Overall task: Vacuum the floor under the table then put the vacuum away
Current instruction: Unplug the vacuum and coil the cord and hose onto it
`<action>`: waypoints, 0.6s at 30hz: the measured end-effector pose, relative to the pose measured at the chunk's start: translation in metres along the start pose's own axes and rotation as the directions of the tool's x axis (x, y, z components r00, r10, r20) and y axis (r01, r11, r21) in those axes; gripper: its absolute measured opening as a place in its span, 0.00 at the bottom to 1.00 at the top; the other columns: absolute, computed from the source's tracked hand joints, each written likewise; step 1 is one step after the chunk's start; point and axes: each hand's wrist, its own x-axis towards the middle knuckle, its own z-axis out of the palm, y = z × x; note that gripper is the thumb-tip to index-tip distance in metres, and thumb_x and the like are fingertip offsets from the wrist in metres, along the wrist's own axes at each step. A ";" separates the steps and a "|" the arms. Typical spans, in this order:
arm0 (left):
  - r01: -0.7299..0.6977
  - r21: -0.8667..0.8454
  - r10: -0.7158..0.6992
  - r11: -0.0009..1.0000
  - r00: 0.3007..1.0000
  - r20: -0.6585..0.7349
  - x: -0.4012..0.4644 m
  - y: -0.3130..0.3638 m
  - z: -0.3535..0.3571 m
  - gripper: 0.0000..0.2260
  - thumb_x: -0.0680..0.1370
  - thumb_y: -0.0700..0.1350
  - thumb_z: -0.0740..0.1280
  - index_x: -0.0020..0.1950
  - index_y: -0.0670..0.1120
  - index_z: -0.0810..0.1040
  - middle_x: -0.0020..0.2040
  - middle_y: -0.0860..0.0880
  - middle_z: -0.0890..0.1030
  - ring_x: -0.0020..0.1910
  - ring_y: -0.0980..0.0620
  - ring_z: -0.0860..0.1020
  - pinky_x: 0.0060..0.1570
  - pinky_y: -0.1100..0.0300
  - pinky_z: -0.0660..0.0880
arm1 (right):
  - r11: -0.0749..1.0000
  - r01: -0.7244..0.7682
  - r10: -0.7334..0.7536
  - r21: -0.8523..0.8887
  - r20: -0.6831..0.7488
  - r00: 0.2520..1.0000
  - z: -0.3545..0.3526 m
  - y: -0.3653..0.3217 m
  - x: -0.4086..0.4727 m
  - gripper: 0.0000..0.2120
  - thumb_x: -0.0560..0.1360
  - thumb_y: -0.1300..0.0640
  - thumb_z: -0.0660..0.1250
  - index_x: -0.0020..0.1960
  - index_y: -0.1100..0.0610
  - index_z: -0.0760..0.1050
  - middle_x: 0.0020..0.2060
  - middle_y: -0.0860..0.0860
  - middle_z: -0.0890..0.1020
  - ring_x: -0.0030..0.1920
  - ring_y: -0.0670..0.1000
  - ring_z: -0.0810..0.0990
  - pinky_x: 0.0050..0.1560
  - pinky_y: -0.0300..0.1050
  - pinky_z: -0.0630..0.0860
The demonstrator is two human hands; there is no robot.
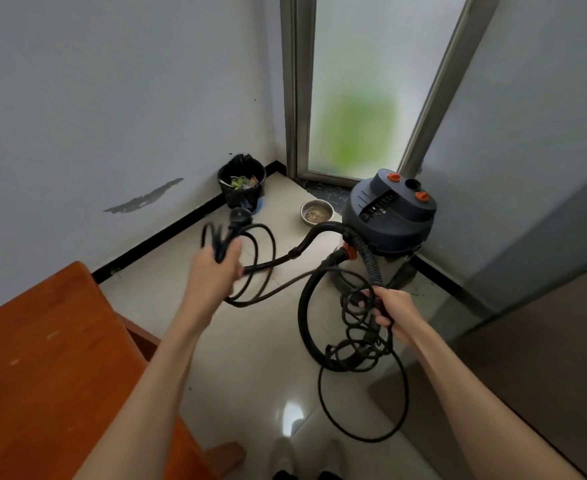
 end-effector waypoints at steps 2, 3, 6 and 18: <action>-0.052 0.080 0.047 0.995 0.996 0.070 -0.007 -0.004 0.018 0.13 0.78 0.46 0.65 0.32 0.47 0.73 0.26 0.54 0.74 0.23 0.61 0.67 0.29 0.61 0.65 | 1.000 0.011 -0.012 0.026 0.033 0.999 0.012 -0.004 -0.009 0.10 0.80 0.63 0.57 0.45 0.65 0.74 0.33 0.59 0.78 0.19 0.44 0.64 0.17 0.35 0.56; -0.045 0.074 0.037 0.996 0.994 0.104 -0.010 -0.007 0.027 0.13 0.76 0.45 0.68 0.31 0.48 0.72 0.26 0.55 0.74 0.24 0.60 0.67 0.31 0.60 0.64 | 0.999 0.025 -0.026 0.024 0.050 0.998 0.018 -0.006 -0.015 0.09 0.79 0.63 0.58 0.45 0.65 0.75 0.33 0.59 0.78 0.20 0.44 0.65 0.18 0.35 0.57; -0.015 0.011 0.013 1.000 0.987 0.157 -0.015 -0.009 0.047 0.14 0.73 0.43 0.71 0.32 0.50 0.68 0.34 0.55 0.78 0.35 0.56 0.75 0.38 0.58 0.70 | 0.998 0.069 -0.070 0.013 0.137 0.988 0.036 -0.012 -0.032 0.10 0.79 0.63 0.58 0.44 0.65 0.75 0.32 0.57 0.77 0.24 0.46 0.65 0.19 0.35 0.59; 0.246 -0.258 -0.202 0.934 0.962 0.185 -0.017 -0.002 0.075 0.15 0.77 0.36 0.62 0.32 0.47 0.66 0.40 0.40 0.79 0.23 0.58 0.66 0.23 0.67 0.62 | 0.999 0.032 -0.040 0.041 0.235 0.971 0.049 -0.020 -0.065 0.10 0.80 0.62 0.58 0.42 0.60 0.73 0.36 0.54 0.77 0.32 0.47 0.75 0.29 0.39 0.72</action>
